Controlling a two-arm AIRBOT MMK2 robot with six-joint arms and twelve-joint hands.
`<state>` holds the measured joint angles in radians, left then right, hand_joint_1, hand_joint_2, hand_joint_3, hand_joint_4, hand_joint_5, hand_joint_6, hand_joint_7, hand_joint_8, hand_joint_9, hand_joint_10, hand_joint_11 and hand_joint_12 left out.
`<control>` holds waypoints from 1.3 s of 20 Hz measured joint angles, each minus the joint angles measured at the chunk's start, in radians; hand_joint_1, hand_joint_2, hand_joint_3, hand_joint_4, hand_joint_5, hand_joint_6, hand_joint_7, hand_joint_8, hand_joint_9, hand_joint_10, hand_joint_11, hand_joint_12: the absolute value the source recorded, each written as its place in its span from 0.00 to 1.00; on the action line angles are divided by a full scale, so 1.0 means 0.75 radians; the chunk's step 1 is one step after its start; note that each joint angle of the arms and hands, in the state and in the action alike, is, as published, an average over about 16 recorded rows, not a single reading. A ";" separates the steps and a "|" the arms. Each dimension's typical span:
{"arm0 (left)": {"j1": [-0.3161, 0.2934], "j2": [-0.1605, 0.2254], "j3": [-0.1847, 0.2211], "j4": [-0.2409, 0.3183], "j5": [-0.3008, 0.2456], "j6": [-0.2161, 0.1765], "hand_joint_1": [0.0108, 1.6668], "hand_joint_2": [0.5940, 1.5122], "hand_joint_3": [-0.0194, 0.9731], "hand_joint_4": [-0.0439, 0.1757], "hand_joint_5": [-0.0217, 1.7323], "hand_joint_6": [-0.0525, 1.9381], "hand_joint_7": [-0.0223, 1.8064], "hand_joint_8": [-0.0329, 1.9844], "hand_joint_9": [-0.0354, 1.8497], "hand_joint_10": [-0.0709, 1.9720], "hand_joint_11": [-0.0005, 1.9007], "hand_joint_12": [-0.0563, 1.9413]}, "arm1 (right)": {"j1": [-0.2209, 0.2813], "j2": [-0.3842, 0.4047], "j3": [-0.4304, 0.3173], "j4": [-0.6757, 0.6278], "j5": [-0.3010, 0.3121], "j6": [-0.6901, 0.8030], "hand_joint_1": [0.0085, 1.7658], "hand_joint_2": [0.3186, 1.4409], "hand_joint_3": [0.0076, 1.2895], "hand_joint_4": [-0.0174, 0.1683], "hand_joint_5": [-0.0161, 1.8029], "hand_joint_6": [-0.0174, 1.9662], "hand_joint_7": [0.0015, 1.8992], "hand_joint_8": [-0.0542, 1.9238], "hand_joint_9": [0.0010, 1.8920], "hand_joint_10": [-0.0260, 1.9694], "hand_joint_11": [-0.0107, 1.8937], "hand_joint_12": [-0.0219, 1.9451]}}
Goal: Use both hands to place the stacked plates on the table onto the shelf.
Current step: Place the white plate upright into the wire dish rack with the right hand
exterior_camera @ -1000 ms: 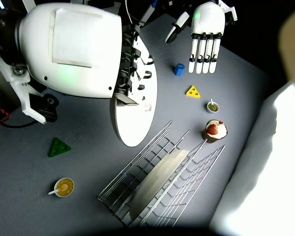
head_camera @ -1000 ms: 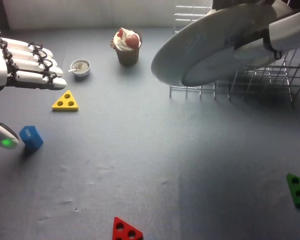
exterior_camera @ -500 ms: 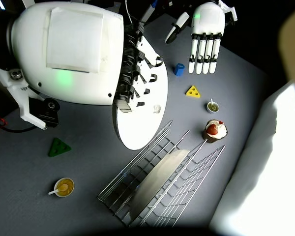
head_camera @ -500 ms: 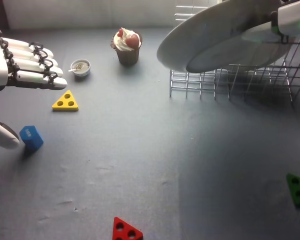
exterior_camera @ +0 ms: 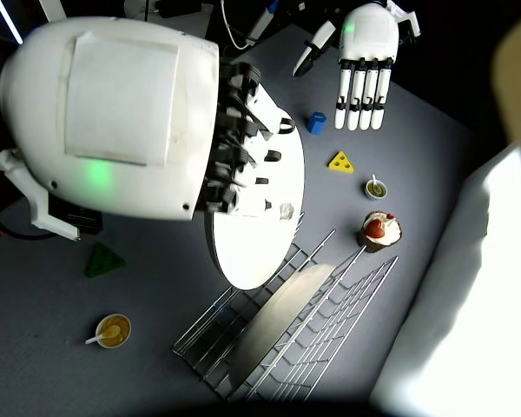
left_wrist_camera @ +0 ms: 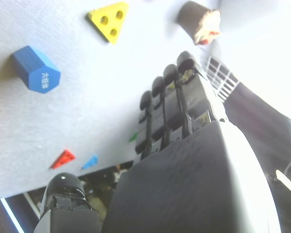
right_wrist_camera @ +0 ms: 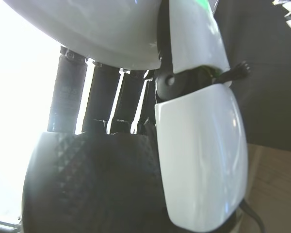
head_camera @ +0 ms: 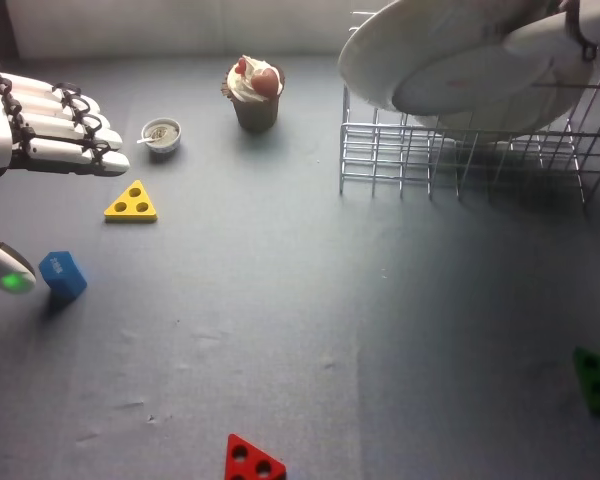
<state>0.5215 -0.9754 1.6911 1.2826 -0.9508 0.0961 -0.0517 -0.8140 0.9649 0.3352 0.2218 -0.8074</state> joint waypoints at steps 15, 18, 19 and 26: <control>-0.009 -0.003 0.006 0.002 0.003 0.000 0.00 0.41 0.02 0.20 0.10 0.03 0.11 0.02 0.12 0.04 0.10 0.03 | 0.002 -0.015 0.108 0.253 -0.109 -0.016 0.83 0.56 0.00 0.05 0.52 0.42 0.60 0.33 0.63 0.34 0.60 0.42; -0.010 -0.004 0.006 0.002 0.003 0.000 0.00 0.41 0.02 0.20 0.10 0.03 0.11 0.02 0.12 0.04 0.10 0.03 | 0.003 -0.024 0.128 0.268 -0.122 -0.018 0.83 0.56 0.00 0.05 0.51 0.43 0.60 0.33 0.63 0.34 0.60 0.43; -0.010 -0.005 0.006 0.003 0.003 0.000 0.00 0.41 0.02 0.20 0.10 0.03 0.12 0.02 0.12 0.04 0.10 0.03 | 0.003 -0.027 0.134 0.272 -0.125 -0.019 0.83 0.56 0.00 0.05 0.51 0.43 0.60 0.32 0.63 0.34 0.59 0.46; -0.013 -0.008 0.006 0.007 0.003 0.000 0.00 0.41 0.02 0.20 0.11 0.03 0.12 0.02 0.12 0.04 0.10 0.03 | 0.006 -0.052 0.178 0.293 -0.141 -0.020 0.84 0.57 0.00 0.05 0.51 0.43 0.60 0.28 0.62 0.32 0.54 0.65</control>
<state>0.5119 -0.9812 1.6955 1.2876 -0.9488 0.0960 -0.0474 -0.8532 1.0985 0.5548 0.1160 -0.8222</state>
